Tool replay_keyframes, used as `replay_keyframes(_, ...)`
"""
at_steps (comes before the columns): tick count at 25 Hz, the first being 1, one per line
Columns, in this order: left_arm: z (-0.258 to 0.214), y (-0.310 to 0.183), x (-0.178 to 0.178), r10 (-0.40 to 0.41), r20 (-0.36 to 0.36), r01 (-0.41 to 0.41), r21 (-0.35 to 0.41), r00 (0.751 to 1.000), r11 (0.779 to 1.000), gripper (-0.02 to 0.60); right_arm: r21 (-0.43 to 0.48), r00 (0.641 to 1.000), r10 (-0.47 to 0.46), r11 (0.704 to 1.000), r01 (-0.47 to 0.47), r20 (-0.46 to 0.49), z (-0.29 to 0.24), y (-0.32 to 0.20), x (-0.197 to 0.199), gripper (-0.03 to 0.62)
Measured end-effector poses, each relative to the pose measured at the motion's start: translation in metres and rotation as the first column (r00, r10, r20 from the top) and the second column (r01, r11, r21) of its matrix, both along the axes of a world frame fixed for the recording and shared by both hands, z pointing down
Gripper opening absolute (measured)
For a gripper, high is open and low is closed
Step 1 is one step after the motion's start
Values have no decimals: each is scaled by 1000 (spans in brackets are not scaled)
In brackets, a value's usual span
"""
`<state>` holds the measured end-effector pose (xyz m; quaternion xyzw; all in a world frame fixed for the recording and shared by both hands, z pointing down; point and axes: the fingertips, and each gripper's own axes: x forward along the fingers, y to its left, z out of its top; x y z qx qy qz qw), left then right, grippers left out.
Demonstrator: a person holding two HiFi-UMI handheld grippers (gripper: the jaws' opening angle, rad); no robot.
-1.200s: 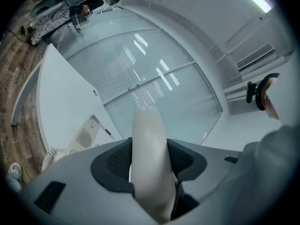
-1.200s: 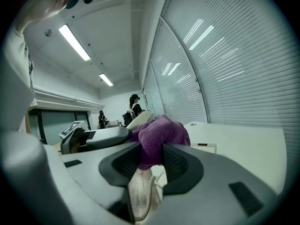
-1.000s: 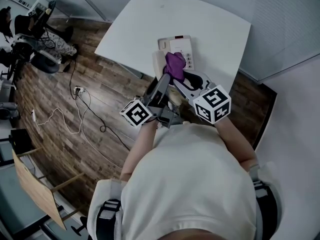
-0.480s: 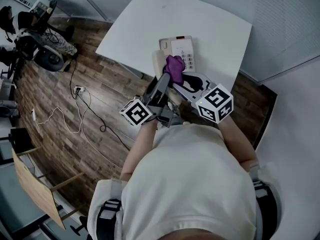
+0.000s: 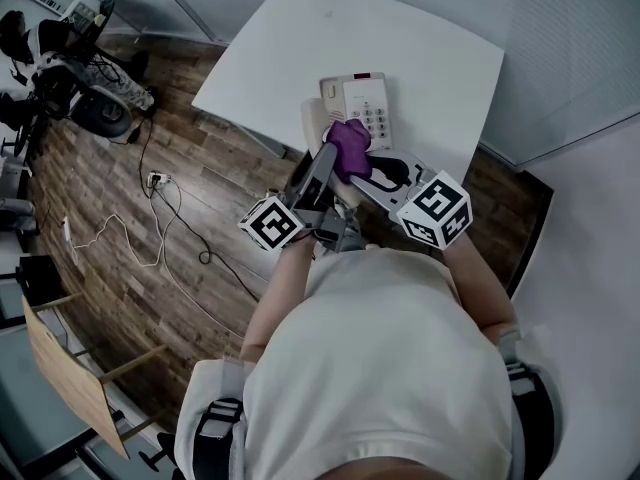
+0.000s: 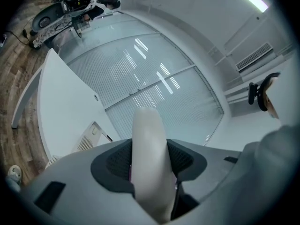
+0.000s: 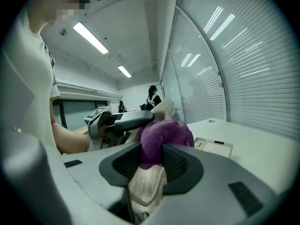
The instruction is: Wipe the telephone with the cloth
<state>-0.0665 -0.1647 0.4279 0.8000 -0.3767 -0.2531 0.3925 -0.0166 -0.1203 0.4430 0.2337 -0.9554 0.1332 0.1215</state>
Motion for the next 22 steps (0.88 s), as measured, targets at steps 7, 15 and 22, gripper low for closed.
replay_keyframes(7,1,-3,-11,-27,4,27,-6,1000,1000,225,4,1000,-13,1000,13,-20,6,8,-1,143)
replay_keyframes(15,-3,-6,-17,-40,3,40,9,999,999,225,-22,1000,8,1000,-8,-29,15,10,4,143)
replay_keyframes(22,3,-12,-25,-73,-15,72,-30,997,997,225,-54,999,25,998,-27,-34,26,13,11,143)
